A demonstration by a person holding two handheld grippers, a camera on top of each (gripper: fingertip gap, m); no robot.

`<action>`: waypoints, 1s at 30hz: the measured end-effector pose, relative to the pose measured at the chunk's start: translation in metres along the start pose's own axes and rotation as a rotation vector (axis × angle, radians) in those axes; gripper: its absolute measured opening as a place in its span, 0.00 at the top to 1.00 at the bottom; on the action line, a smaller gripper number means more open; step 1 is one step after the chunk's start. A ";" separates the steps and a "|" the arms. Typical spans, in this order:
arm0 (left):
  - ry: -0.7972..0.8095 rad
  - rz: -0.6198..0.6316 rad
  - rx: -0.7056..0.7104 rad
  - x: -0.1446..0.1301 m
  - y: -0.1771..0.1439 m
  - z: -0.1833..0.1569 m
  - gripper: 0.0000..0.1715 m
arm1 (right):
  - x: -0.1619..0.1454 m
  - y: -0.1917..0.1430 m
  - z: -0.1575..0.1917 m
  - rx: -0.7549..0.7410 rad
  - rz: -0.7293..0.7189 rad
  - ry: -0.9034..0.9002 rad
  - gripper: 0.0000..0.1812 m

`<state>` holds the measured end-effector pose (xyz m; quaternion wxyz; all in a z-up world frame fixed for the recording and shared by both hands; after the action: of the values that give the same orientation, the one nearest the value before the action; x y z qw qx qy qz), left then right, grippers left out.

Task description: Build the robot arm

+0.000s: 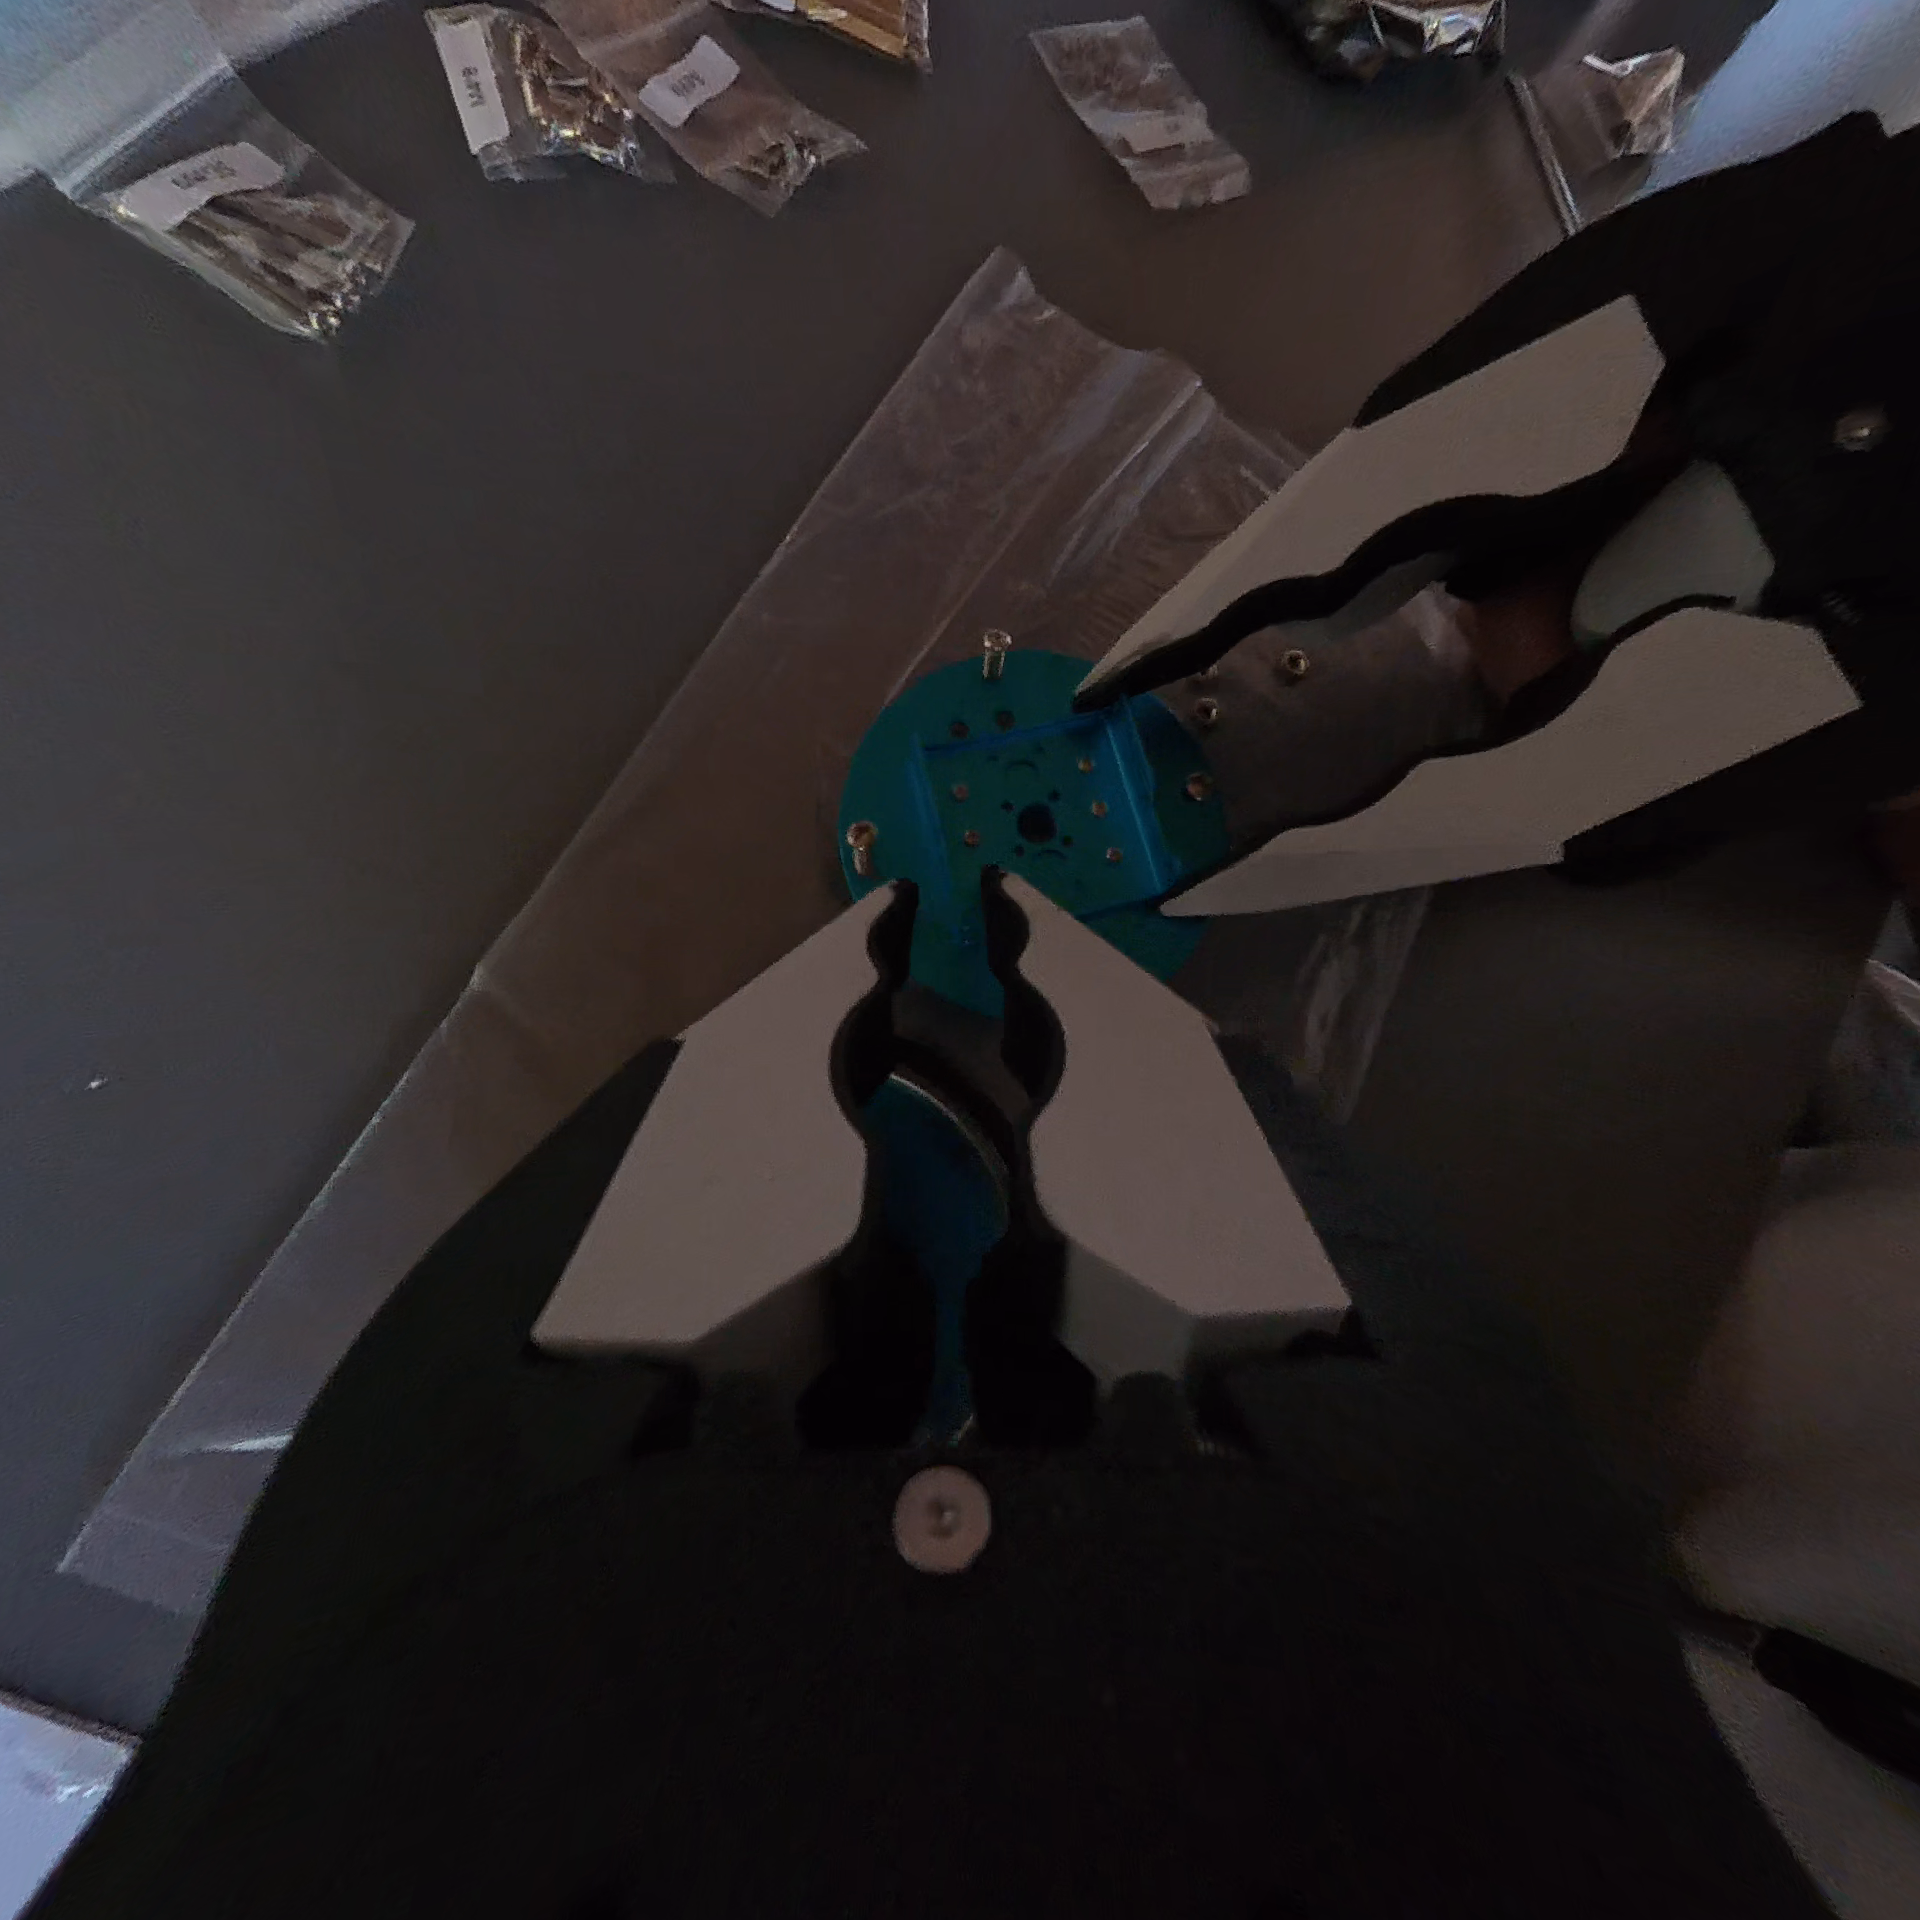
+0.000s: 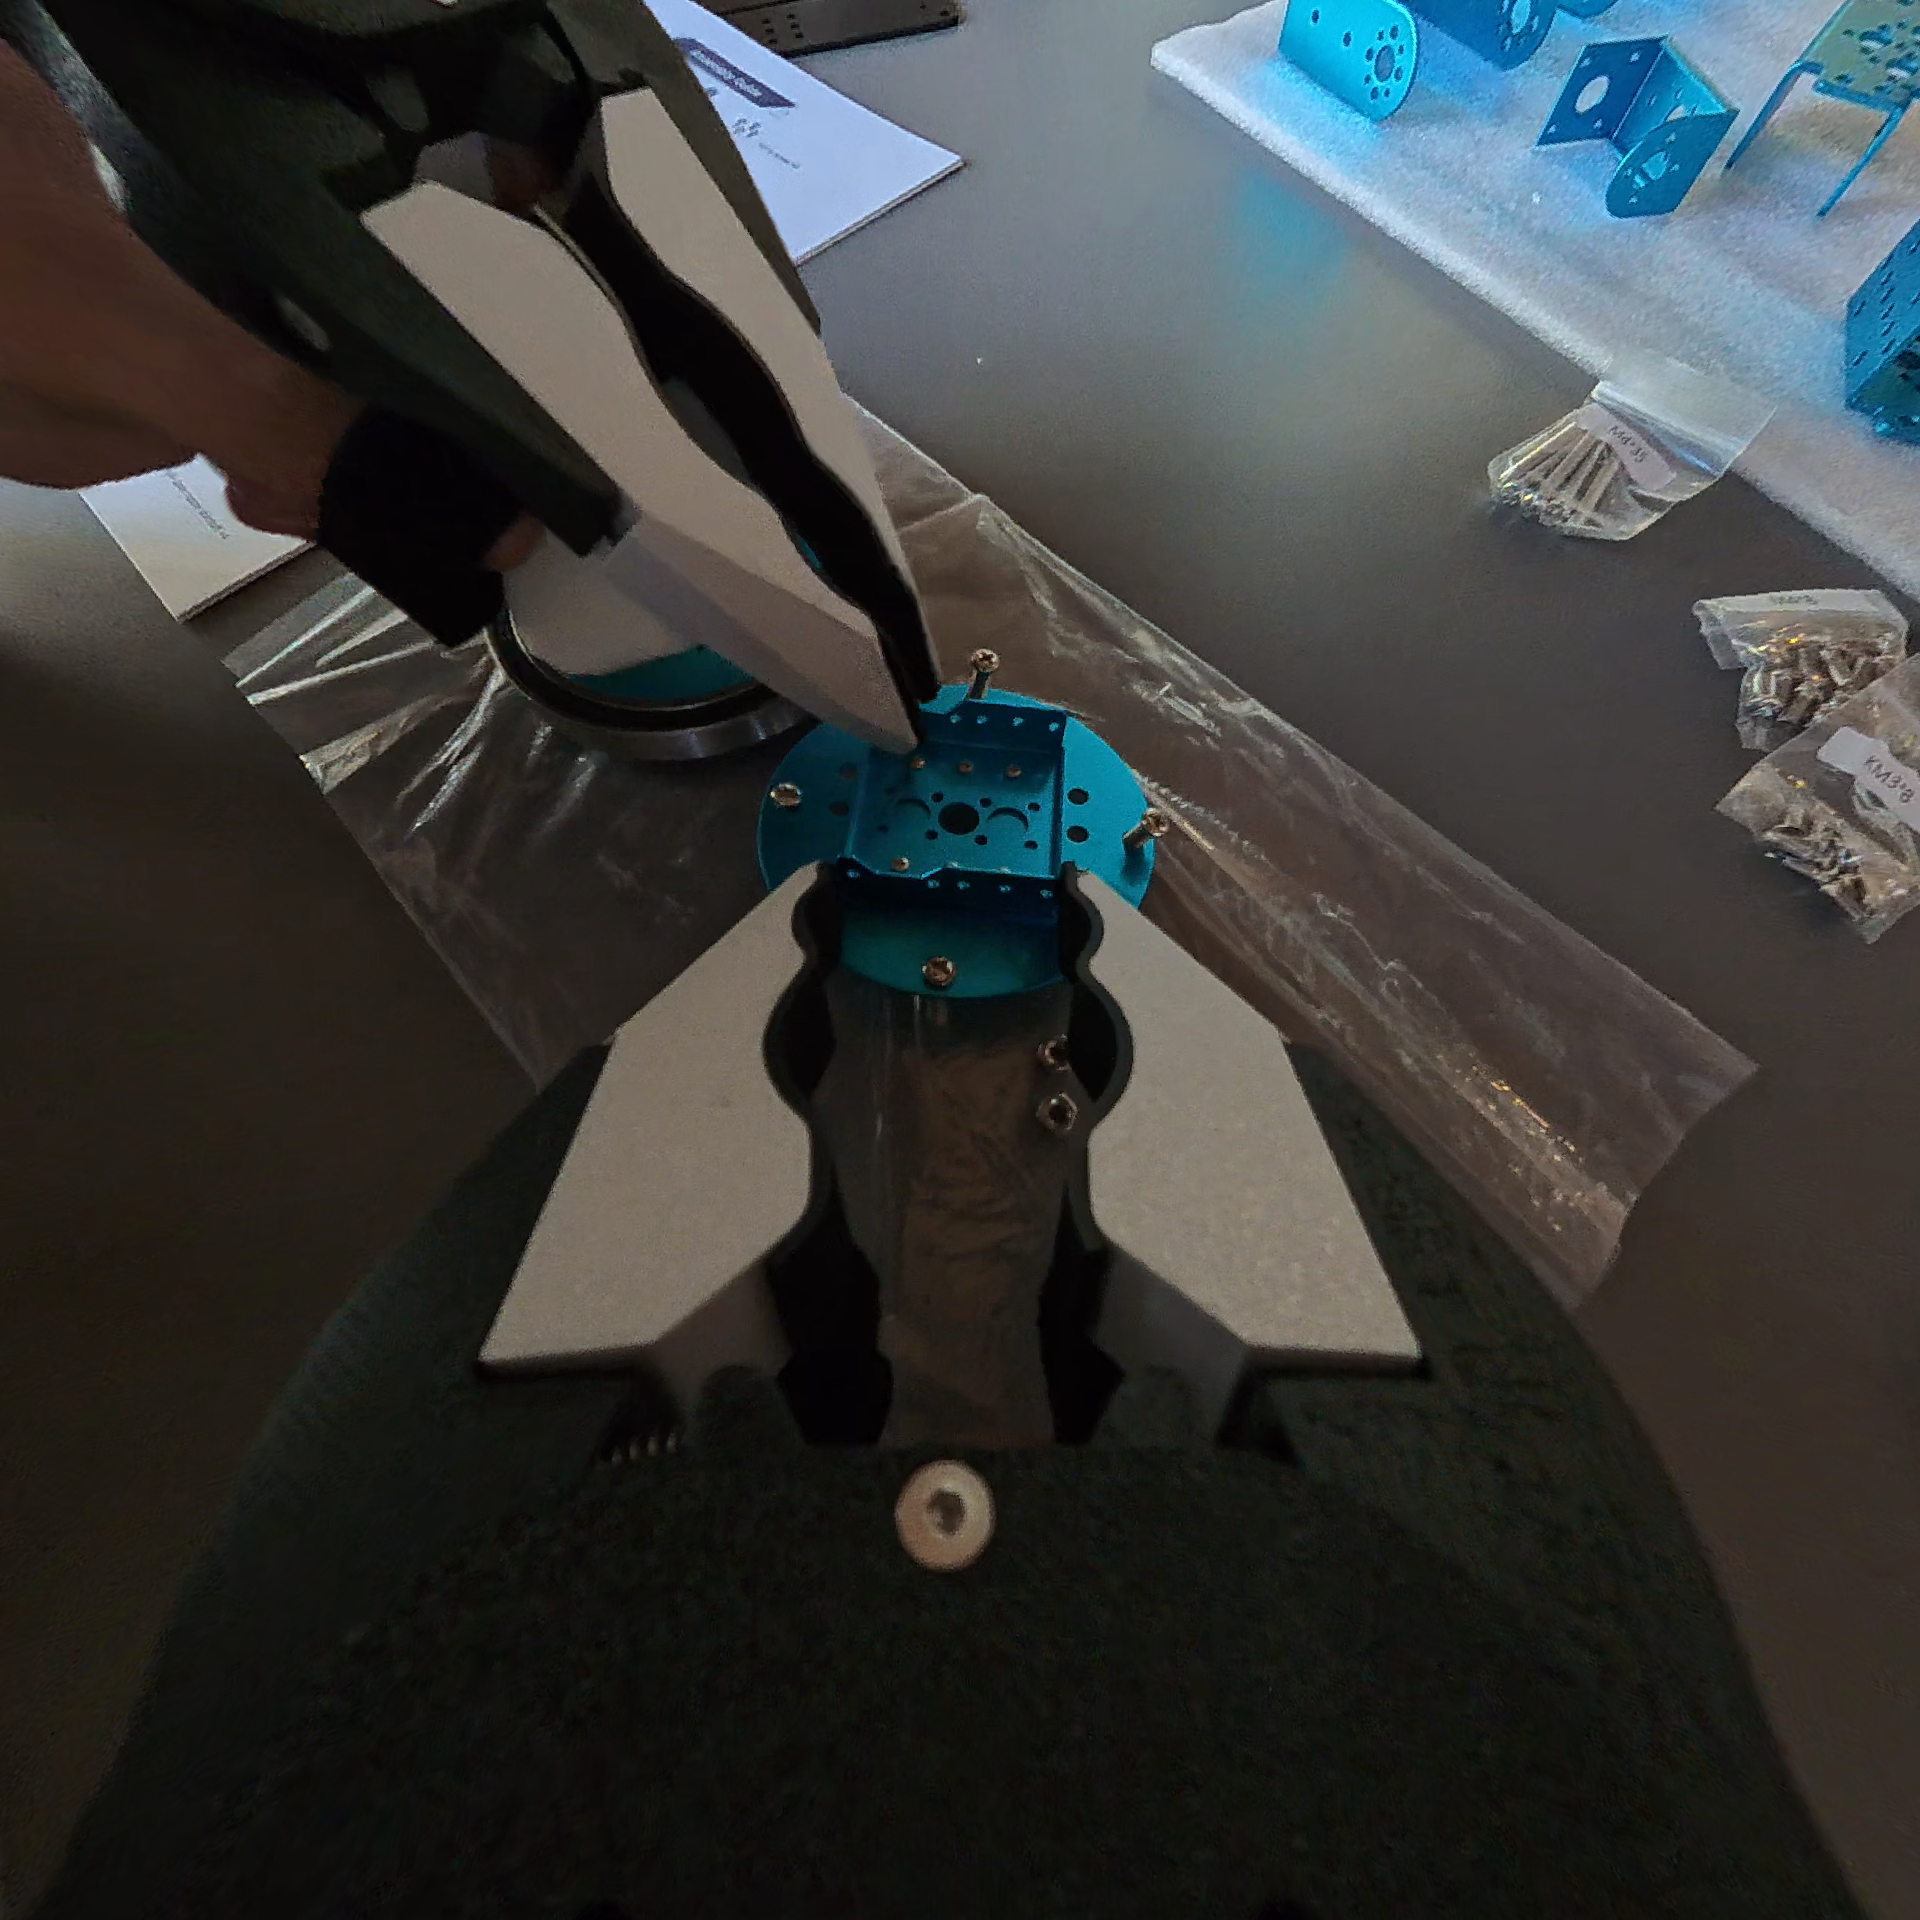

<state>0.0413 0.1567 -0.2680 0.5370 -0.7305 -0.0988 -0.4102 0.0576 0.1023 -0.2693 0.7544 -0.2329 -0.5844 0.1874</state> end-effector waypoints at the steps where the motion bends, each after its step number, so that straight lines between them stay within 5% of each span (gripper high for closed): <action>1: -0.002 0.005 -0.009 -0.001 0.001 -0.001 0.93 | 0.000 -0.001 0.000 0.002 -0.002 0.001 0.77; 14: 0.059 -0.024 0.093 0.008 -0.007 0.000 1.00 | 0.011 -0.008 0.004 0.013 -0.068 -0.004 0.78; 17: 0.069 -0.066 0.131 0.013 -0.019 0.002 1.00 | 0.020 -0.012 0.006 0.010 -0.112 -0.027 0.87; 25: 0.053 -0.110 0.203 0.010 -0.038 0.010 1.00 | 0.047 -0.030 0.015 0.162 -0.148 -0.031 0.78; 30: 0.070 -0.113 0.291 0.007 -0.063 0.019 1.00 | 0.051 -0.018 0.009 0.227 -0.024 -0.091 0.73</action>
<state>0.0184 0.1971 -0.2199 0.6163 -0.6235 -0.1795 -0.4464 0.0613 0.1173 -0.2169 0.7509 -0.1302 -0.5957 0.2535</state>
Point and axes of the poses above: each gripper's, where its closed fingertips meet, y out along the fingers, x out of its top, z = x × y across the jaws, the point moved 2 cm from there along -y, back along the fingers, and after that the axes turned 12 degrees about y, right-handed, at the moved point
